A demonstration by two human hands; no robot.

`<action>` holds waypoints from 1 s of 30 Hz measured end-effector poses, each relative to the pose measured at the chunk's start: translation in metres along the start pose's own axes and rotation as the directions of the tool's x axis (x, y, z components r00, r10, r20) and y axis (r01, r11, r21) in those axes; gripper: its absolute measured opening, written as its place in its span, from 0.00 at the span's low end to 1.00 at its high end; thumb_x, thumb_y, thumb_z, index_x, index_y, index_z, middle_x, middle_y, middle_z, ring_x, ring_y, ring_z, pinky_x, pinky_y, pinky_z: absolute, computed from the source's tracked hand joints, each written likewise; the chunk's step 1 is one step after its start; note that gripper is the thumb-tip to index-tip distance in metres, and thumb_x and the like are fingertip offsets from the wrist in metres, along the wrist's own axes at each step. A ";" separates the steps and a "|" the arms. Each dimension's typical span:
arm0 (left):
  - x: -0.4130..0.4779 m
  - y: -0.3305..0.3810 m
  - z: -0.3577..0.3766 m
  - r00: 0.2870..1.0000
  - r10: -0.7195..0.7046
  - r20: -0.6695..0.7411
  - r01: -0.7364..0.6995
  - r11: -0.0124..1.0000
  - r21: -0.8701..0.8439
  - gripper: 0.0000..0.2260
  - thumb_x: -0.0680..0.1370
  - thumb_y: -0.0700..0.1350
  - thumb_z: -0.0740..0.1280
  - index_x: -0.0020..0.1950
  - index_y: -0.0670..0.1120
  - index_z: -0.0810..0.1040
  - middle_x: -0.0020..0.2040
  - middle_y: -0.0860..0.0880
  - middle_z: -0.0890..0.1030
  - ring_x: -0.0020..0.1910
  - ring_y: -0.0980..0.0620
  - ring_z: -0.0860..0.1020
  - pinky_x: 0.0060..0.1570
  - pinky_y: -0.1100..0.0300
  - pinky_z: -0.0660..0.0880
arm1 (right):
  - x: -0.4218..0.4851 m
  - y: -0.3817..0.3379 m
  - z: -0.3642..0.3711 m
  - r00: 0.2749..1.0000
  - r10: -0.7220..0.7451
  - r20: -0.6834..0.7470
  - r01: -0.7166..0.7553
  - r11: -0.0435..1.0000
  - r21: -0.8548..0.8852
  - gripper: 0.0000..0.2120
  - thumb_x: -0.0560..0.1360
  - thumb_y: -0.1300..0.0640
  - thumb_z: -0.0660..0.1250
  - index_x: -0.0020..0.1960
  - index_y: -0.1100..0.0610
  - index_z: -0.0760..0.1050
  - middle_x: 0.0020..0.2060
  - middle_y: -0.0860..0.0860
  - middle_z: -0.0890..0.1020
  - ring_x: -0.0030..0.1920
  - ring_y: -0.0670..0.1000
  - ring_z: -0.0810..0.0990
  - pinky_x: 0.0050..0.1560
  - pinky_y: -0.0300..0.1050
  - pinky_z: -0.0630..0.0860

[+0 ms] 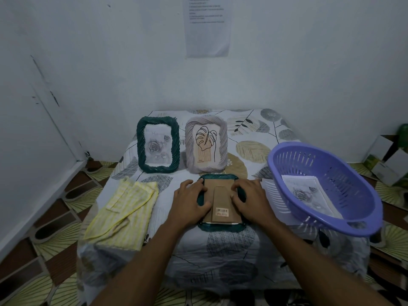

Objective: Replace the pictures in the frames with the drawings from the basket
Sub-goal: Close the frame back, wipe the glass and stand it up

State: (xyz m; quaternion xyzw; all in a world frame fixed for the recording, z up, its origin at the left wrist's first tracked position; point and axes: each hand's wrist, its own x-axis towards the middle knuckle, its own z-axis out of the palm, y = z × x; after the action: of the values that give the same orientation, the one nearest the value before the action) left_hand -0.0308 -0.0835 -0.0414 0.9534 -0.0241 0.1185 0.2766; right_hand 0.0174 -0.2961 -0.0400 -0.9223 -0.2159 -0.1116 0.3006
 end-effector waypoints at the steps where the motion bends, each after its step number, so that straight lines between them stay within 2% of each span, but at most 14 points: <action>1: 0.000 0.000 0.000 1.000 -0.007 -0.001 0.007 1.000 -0.001 0.25 0.69 0.56 0.62 0.65 0.50 0.73 0.70 0.53 0.71 0.71 0.50 0.61 0.65 0.49 0.62 | 0.000 0.000 0.000 1.000 -0.004 0.004 0.004 1.000 0.000 0.06 0.75 0.51 0.65 0.51 0.48 0.73 0.52 0.45 0.78 0.55 0.50 0.69 0.54 0.51 0.70; 6: 0.001 -0.002 0.004 0.999 -0.010 0.031 0.007 0.997 0.075 0.27 0.71 0.57 0.60 0.70 0.53 0.66 0.64 0.54 0.75 0.70 0.49 0.61 0.64 0.51 0.61 | 0.001 0.001 0.001 1.000 -0.006 0.014 0.006 1.000 -0.016 0.05 0.75 0.50 0.64 0.50 0.47 0.71 0.53 0.45 0.77 0.54 0.50 0.68 0.53 0.51 0.70; 18: 0.001 -0.002 0.005 0.998 0.003 0.057 -0.009 0.995 0.103 0.26 0.73 0.59 0.54 0.70 0.54 0.63 0.64 0.53 0.74 0.68 0.49 0.63 0.63 0.51 0.61 | 0.000 0.002 0.002 0.997 0.061 0.037 -0.062 0.998 0.014 0.06 0.74 0.49 0.64 0.50 0.45 0.69 0.55 0.49 0.78 0.57 0.51 0.68 0.52 0.49 0.70; 22: 0.011 -0.002 0.002 0.991 -0.010 0.130 -0.005 0.994 0.113 0.25 0.73 0.58 0.55 0.68 0.53 0.63 0.62 0.52 0.75 0.66 0.49 0.64 0.61 0.50 0.61 | 0.006 0.004 0.001 0.993 0.082 0.083 -0.085 0.996 0.029 0.05 0.75 0.48 0.63 0.50 0.44 0.69 0.55 0.50 0.78 0.58 0.51 0.68 0.51 0.48 0.66; 24: 0.019 -0.001 0.000 0.983 -0.009 0.183 -0.014 0.992 0.126 0.24 0.74 0.56 0.58 0.68 0.52 0.63 0.64 0.50 0.74 0.68 0.47 0.63 0.61 0.48 0.60 | 0.011 0.004 0.000 0.990 0.088 0.108 -0.090 0.996 0.021 0.05 0.76 0.48 0.63 0.51 0.45 0.69 0.58 0.51 0.78 0.61 0.53 0.68 0.52 0.47 0.65; 26: 0.023 0.000 -0.003 0.979 -0.011 0.204 -0.011 0.994 0.110 0.23 0.76 0.54 0.61 0.69 0.51 0.64 0.69 0.50 0.71 0.70 0.46 0.61 0.64 0.46 0.59 | 0.014 0.002 -0.003 0.991 0.068 0.118 -0.069 0.998 0.008 0.07 0.76 0.49 0.63 0.53 0.47 0.71 0.62 0.51 0.76 0.63 0.54 0.68 0.55 0.48 0.66; 28: 0.017 0.000 -0.004 0.986 -0.005 0.169 -0.005 0.998 0.060 0.20 0.77 0.53 0.63 0.68 0.51 0.68 0.75 0.51 0.64 0.72 0.47 0.60 0.66 0.46 0.59 | 0.009 0.000 -0.007 0.992 0.055 0.117 -0.055 0.998 -0.001 0.10 0.77 0.49 0.64 0.56 0.49 0.72 0.66 0.50 0.73 0.66 0.54 0.67 0.62 0.52 0.68; 30: 0.002 -0.003 -0.005 0.995 0.022 0.100 -0.023 1.000 0.015 0.19 0.77 0.52 0.64 0.67 0.50 0.70 0.75 0.50 0.63 0.71 0.47 0.61 0.66 0.47 0.61 | -0.004 -0.001 -0.011 0.996 0.043 0.072 -0.043 0.999 0.008 0.10 0.76 0.51 0.65 0.56 0.51 0.74 0.64 0.50 0.73 0.65 0.53 0.67 0.64 0.51 0.68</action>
State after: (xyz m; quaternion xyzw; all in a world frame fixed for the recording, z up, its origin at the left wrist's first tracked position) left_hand -0.0299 -0.0784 -0.0383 0.9599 -0.0477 0.0742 0.2662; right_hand 0.0127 -0.3033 -0.0315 -0.9287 -0.2072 -0.0709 0.2992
